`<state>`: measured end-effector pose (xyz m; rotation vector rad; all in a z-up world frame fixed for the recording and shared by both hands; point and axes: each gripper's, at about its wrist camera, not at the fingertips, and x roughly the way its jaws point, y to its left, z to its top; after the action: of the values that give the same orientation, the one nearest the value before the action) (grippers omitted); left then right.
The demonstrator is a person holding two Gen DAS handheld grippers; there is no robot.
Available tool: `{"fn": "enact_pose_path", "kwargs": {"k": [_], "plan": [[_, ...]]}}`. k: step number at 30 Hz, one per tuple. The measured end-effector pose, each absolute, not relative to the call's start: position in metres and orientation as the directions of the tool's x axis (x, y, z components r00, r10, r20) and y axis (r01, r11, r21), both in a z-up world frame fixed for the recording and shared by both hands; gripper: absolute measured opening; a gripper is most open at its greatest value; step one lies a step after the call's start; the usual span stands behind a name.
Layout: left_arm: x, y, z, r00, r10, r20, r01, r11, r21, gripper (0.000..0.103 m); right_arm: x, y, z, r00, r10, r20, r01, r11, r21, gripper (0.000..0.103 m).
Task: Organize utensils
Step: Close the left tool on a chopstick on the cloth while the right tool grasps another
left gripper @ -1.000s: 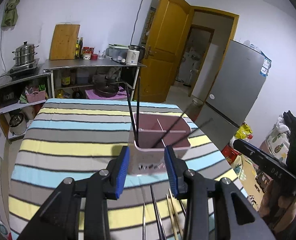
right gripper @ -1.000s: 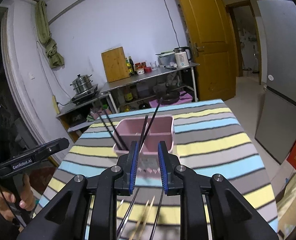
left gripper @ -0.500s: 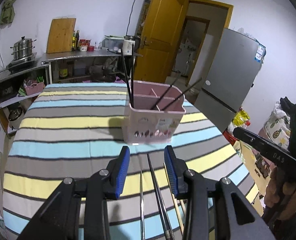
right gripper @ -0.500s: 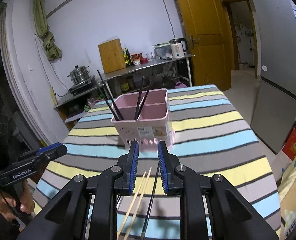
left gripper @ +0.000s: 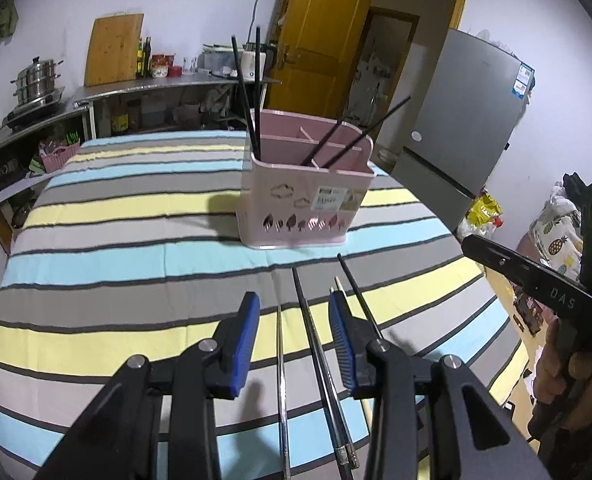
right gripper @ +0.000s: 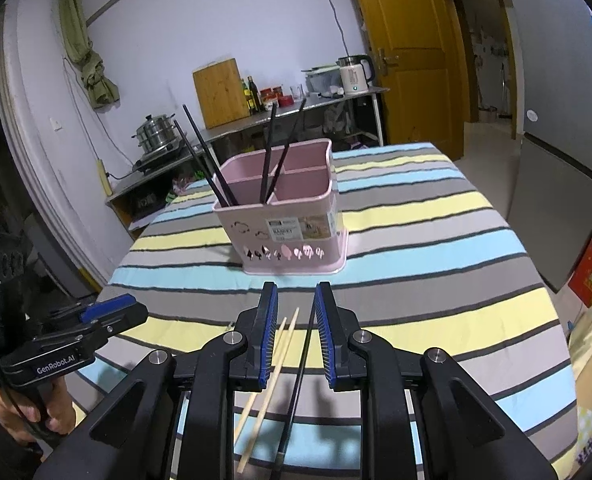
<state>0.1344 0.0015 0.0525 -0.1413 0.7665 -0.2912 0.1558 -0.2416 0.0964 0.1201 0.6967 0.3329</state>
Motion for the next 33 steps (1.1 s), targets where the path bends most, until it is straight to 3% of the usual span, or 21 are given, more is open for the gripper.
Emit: {"fn": "enact_pose_path", "kwargs": {"k": [18,33], "plan": [[0.214,-0.029,-0.012,0.531,-0.317,-0.786,0.193,0.948,-0.251,0.031,0.209,-0.226,0.026,0.603,0.332,-0.725,-0.240,0.943,0.232,0.020],[0.240,-0.042,-0.034,0.506,-0.286,-0.814,0.187,0.957,-0.220,0.026,0.248,-0.213,-0.009,0.551,0.322,-0.770,-0.224,0.946,0.236,0.018]]}}
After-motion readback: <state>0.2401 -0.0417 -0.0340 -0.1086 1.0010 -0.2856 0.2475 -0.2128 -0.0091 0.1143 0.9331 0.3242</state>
